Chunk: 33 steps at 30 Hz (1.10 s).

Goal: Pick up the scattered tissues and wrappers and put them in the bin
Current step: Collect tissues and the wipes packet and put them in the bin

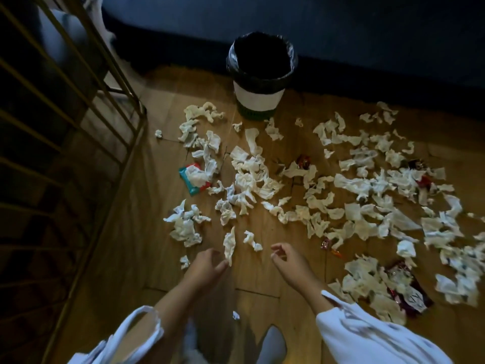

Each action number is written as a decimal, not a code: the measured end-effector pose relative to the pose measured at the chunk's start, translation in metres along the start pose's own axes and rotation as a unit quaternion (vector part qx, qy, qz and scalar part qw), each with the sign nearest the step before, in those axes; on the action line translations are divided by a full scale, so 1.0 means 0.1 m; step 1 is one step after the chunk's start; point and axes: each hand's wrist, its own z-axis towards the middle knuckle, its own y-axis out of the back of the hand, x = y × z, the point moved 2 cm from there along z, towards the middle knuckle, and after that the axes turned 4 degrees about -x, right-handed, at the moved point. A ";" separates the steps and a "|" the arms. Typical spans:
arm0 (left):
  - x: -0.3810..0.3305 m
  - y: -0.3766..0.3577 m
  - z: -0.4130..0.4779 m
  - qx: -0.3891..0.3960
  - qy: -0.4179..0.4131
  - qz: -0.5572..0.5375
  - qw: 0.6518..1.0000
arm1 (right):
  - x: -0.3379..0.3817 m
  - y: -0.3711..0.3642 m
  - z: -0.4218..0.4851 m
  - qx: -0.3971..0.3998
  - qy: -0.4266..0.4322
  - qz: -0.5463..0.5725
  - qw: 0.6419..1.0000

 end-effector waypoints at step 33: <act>2.67 -2.04 2.85 -0.384 -0.119 -0.135 0.906 | -2.26 -2.99 2.07 -0.057 0.517 -0.170 0.837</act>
